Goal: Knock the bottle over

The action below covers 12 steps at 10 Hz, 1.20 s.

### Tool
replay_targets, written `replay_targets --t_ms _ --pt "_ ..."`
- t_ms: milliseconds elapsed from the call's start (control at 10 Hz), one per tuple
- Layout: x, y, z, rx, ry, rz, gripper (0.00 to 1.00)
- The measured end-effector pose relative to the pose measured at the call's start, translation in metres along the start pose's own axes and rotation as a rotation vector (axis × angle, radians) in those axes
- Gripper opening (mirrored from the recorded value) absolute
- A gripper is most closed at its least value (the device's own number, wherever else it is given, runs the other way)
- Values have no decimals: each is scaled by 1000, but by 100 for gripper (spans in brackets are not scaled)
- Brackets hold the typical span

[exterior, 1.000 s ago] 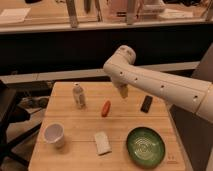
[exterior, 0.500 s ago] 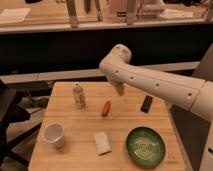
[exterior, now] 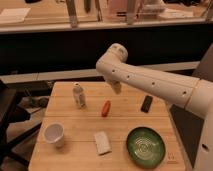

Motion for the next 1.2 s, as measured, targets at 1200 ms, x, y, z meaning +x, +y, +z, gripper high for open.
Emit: replay_targets --t_ms 1200 --pt "-19 -38 16 68 -20 -82 76"
